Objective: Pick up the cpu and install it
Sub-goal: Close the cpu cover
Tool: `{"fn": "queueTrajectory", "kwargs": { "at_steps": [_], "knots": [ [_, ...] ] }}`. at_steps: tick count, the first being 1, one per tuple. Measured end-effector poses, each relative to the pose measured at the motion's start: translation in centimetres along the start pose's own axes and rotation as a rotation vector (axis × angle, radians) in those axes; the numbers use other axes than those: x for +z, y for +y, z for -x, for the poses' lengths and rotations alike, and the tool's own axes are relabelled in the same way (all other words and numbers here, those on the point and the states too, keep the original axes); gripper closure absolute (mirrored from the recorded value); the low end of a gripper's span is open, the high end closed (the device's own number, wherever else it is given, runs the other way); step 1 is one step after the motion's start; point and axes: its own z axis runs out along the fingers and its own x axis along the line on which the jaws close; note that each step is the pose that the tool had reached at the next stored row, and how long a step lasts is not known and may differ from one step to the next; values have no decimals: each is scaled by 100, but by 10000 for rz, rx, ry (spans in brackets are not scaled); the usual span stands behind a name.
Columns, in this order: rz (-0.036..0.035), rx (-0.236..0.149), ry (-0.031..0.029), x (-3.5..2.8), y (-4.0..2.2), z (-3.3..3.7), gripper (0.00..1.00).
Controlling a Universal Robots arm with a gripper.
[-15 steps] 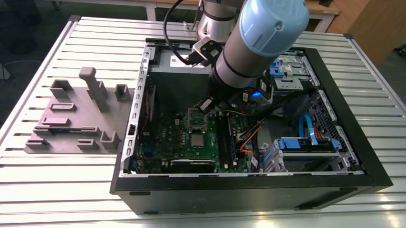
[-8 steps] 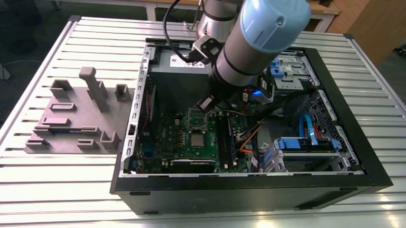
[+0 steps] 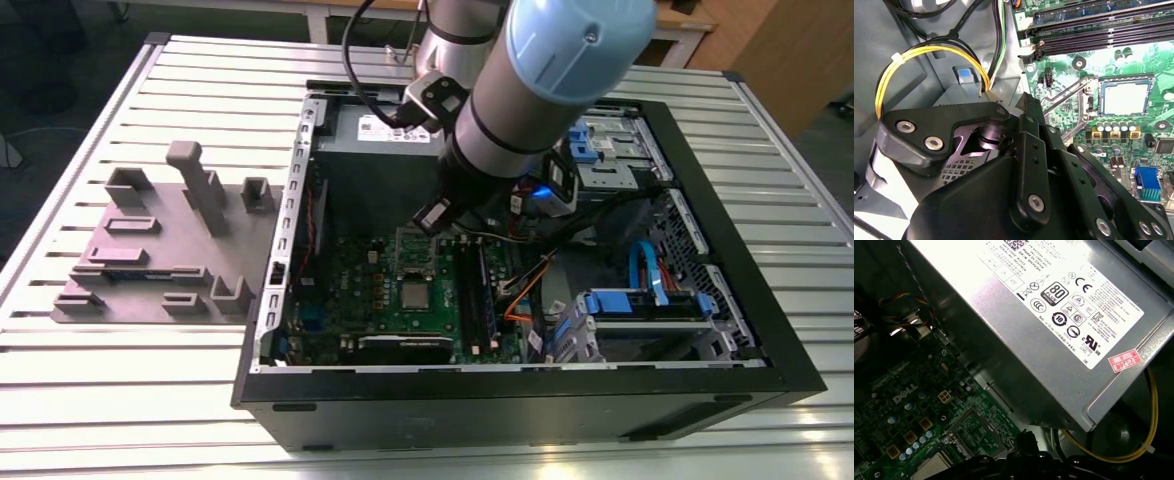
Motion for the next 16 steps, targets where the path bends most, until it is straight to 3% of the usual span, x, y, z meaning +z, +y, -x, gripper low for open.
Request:
{"fn": "queueTrajectory", "kwargs": {
  "at_steps": [7,16],
  "knots": [
    [-68,-49,97,-35,13,2,90],
    [-96,-99,151,-62,22,5,90]
  ]
}}
